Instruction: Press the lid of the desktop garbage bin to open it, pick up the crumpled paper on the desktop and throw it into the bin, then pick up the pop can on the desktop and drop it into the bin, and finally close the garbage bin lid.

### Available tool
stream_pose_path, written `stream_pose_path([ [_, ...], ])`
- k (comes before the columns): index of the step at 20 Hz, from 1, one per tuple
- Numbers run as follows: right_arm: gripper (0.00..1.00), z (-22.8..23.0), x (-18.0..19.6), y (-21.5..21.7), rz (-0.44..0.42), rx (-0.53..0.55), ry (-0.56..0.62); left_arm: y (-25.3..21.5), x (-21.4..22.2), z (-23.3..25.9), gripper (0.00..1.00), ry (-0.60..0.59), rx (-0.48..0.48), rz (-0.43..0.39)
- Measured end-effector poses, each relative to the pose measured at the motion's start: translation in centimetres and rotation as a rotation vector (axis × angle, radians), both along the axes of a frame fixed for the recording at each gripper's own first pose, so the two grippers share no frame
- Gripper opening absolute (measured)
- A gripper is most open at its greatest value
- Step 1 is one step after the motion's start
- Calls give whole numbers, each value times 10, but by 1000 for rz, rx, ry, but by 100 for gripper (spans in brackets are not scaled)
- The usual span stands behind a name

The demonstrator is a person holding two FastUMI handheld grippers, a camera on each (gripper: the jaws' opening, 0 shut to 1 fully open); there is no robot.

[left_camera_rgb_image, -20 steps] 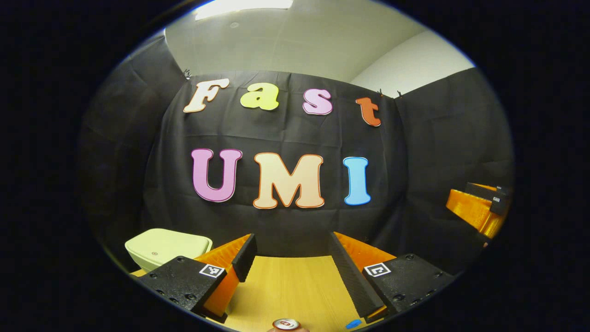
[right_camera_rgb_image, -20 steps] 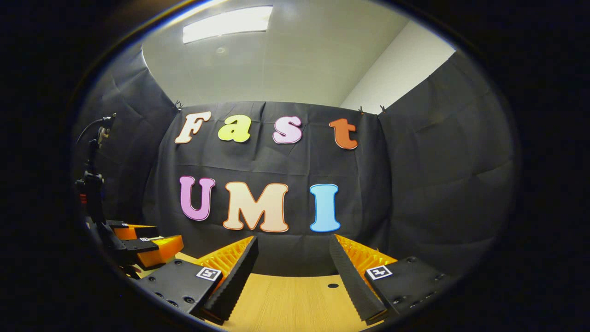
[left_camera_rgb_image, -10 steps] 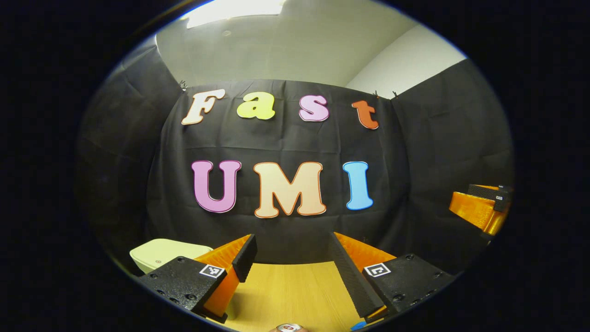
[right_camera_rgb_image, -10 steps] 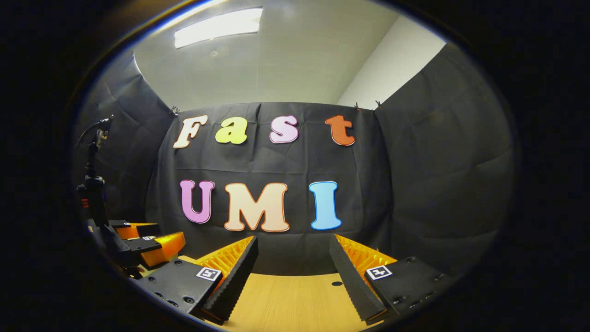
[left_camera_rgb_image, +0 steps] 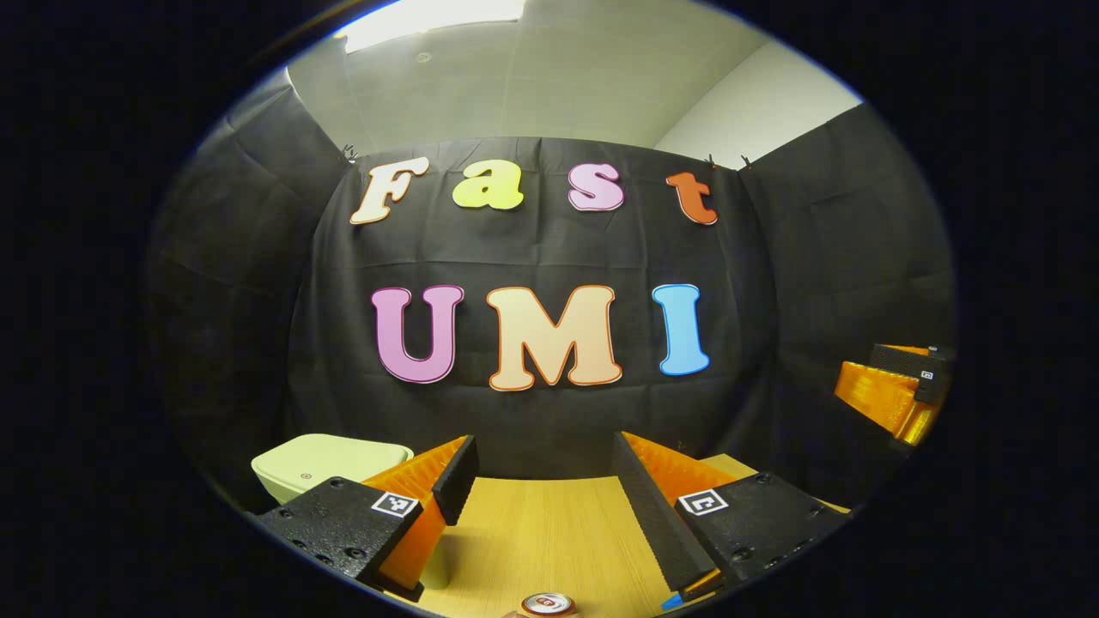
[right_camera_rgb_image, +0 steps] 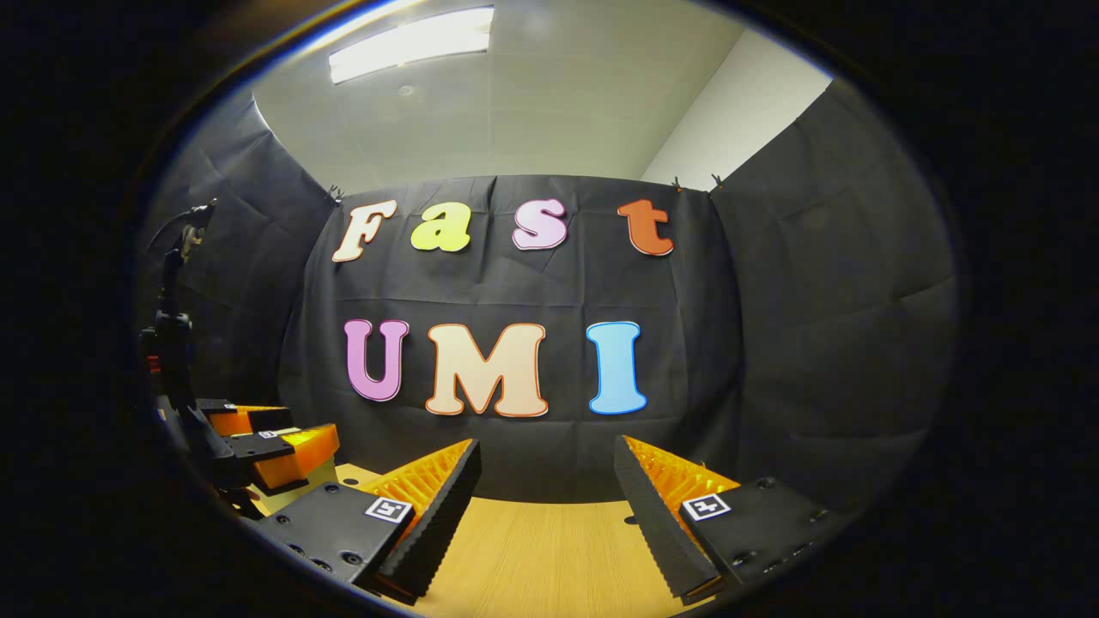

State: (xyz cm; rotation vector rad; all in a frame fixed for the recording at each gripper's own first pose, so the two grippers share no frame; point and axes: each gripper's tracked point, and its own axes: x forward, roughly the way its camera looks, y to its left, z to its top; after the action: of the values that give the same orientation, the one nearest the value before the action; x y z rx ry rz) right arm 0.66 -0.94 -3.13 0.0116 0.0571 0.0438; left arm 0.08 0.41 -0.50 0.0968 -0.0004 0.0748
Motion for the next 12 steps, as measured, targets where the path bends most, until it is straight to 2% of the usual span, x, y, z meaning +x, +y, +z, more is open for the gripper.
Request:
stream_pose_path([
  [8,98,-5,-7,-7,18,18,10,-16,-3,-4,93,10,7,-26],
  [10,98,-9,-10,-8,31,18,16,-17,-5,0,85,-3,11,-21],
  [11,98,-13,-10,-8,39,15,22,-18,-5,2,75,-13,8,-16],
  [12,98,-16,-10,-8,48,13,30,-20,-5,4,71,-21,3,-15],
])
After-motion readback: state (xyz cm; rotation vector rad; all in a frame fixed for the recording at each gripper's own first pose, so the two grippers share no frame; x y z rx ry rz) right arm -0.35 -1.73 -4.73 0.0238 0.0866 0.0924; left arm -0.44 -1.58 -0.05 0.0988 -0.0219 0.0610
